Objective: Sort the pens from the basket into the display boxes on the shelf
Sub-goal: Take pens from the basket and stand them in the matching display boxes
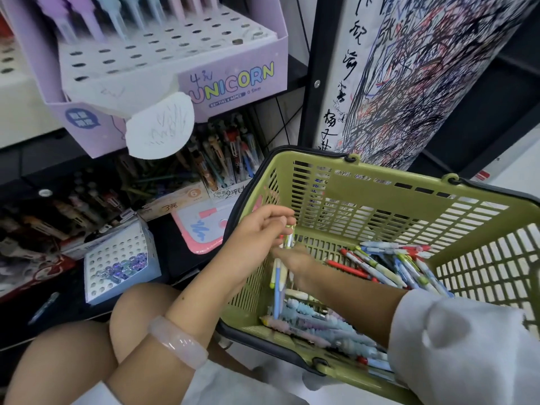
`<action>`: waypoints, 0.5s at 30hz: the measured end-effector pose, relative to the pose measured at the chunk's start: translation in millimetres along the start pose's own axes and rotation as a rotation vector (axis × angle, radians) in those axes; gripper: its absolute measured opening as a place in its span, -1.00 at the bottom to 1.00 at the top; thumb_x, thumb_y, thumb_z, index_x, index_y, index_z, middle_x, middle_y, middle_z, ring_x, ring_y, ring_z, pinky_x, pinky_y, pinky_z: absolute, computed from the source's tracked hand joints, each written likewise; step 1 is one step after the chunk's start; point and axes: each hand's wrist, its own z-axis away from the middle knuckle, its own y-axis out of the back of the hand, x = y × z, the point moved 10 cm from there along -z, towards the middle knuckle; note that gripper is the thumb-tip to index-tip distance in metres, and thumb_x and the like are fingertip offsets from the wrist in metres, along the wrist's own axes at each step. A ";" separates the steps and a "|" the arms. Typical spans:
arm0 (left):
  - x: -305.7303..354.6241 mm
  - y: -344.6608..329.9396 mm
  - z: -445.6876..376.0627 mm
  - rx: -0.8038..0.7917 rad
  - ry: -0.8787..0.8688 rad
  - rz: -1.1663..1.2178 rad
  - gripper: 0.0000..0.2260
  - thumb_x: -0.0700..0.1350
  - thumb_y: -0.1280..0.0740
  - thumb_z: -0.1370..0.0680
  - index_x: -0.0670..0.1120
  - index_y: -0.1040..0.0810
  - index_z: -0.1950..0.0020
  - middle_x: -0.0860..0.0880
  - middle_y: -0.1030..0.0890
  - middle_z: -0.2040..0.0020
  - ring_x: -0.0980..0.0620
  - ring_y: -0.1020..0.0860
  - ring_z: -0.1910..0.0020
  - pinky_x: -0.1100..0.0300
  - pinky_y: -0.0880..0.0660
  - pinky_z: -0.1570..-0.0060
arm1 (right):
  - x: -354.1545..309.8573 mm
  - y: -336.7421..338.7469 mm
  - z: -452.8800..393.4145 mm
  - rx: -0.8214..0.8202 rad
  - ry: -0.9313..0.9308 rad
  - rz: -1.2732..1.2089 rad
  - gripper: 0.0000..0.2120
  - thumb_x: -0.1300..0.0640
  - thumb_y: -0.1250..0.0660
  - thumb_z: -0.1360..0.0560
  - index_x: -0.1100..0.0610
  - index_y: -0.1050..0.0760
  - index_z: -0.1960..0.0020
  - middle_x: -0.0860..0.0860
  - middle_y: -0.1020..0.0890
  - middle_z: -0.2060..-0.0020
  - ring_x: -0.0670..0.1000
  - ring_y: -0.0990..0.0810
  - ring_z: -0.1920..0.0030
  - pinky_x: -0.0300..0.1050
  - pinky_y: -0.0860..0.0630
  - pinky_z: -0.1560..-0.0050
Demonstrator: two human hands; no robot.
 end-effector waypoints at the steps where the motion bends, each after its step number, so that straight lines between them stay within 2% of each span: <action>1: 0.0 -0.4 0.3 -0.005 0.000 -0.015 -0.79 -0.19 -0.17 -0.60 0.07 -0.53 -0.05 0.08 -0.60 -0.09 0.17 -0.56 -0.08 0.31 -0.50 -0.06 | -11.9 5.4 9.7 -0.017 0.038 0.011 -0.59 0.18 -0.34 -0.45 0.30 -0.35 -0.23 0.23 -0.54 -0.02 0.10 -0.55 0.03 -0.09 -0.50 0.13; 3: -0.9 -0.7 -0.3 -0.009 0.012 -0.055 -0.80 -0.15 -0.21 -0.59 0.10 -0.48 -0.13 0.09 -0.51 -0.23 0.19 -0.49 -0.16 0.28 -0.43 -0.15 | -39.5 13.1 33.2 -0.091 0.133 -0.031 -0.67 0.24 -0.32 -0.46 0.30 -0.41 -0.19 0.30 -0.55 -0.06 0.19 -0.57 -0.05 0.04 -0.56 -0.04; 4: -3.8 -2.8 -0.9 -0.018 0.038 -0.074 -0.76 -0.14 -0.22 -0.58 0.09 -0.42 -0.22 0.07 -0.44 -0.30 0.18 -0.44 -0.20 0.22 -0.39 -0.21 | -54.5 16.9 46.7 -0.130 0.192 -0.064 -0.72 0.28 -0.30 -0.47 0.28 -0.42 -0.17 0.29 -0.58 -0.01 0.18 -0.60 -0.03 0.07 -0.57 -0.06; 6: -13.5 -12.3 -0.2 -0.079 0.135 -0.105 -0.56 -0.12 -0.27 -0.54 0.08 -0.27 -0.40 0.02 -0.35 -0.39 0.07 -0.38 -0.28 0.02 -0.31 -0.34 | -84.1 24.0 74.0 -0.189 0.329 -0.120 -0.89 0.34 -0.26 -0.48 0.23 -0.44 0.00 0.12 -0.63 0.24 0.02 -0.64 0.20 -0.09 -0.61 0.19; 7: -16.5 -19.5 2.1 -0.126 0.180 -0.106 -0.47 -0.11 -0.29 -0.52 0.09 -0.19 -0.44 -0.01 -0.33 -0.41 0.00 -0.36 -0.32 -0.07 -0.27 -0.37 | -98.0 25.7 88.7 -0.216 0.397 -0.148 -0.91 0.36 -0.25 -0.49 0.20 -0.44 0.08 0.03 -0.63 0.34 -0.05 -0.63 0.29 -0.18 -0.57 0.30; 9: -12.8 -32.9 6.6 -0.194 0.187 -0.040 -0.38 -0.11 -0.33 -0.45 0.17 -0.13 -0.43 -0.06 -0.33 -0.40 -0.08 -0.35 -0.34 -0.15 -0.24 -0.37 | -119.3 25.2 115.1 -0.242 0.515 -0.177 -0.86 0.36 -0.25 -0.50 0.14 -0.45 0.10 -0.06 -0.64 0.37 -0.10 -0.63 0.30 -0.24 -0.55 0.31; 11: -1.6 -33.2 7.5 -0.173 0.123 0.043 -0.36 -0.18 -0.34 -0.43 0.19 -0.13 -0.38 -0.06 -0.41 -0.33 -0.06 -0.43 -0.27 -0.09 -0.34 -0.32 | -131.6 21.6 136.7 -0.217 0.602 -0.135 -0.88 0.31 -0.26 -0.51 0.11 -0.45 0.08 -0.07 -0.64 0.34 -0.09 -0.63 0.25 -0.21 -0.57 0.25; 12: 3.2 -30.3 8.3 -0.157 0.099 0.059 -0.32 -0.23 -0.34 -0.43 0.15 -0.11 -0.42 -0.07 -0.47 -0.27 -0.04 -0.49 -0.20 -0.01 -0.43 -0.24 | -136.0 18.7 145.8 -0.202 0.632 -0.113 -0.90 0.28 -0.27 -0.52 0.10 -0.44 0.06 -0.04 -0.63 0.31 -0.07 -0.62 0.22 -0.18 -0.58 0.19; 13: 8.2 -27.1 10.3 -0.153 0.076 0.067 -0.34 -0.26 -0.33 -0.41 0.08 -0.15 -0.41 -0.10 -0.52 -0.20 -0.03 -0.55 -0.13 0.07 -0.52 -0.12 | -140.1 14.2 154.1 -0.198 0.661 -0.080 -0.91 0.26 -0.28 -0.52 0.09 -0.43 0.04 0.01 -0.61 0.26 -0.05 -0.61 0.19 -0.14 -0.58 0.11; 15: 17.6 -19.5 16.3 -0.157 0.028 0.065 -0.42 -0.25 -0.33 -0.31 0.02 -0.29 -0.29 -0.16 -0.58 -0.03 -0.07 -0.60 0.00 0.08 -0.58 0.04 | -149.6 2.0 171.3 -0.213 0.711 -0.009 -0.92 0.22 -0.28 -0.52 0.09 -0.41 0.03 0.09 -0.55 0.21 -0.05 -0.57 0.16 -0.14 -0.55 0.04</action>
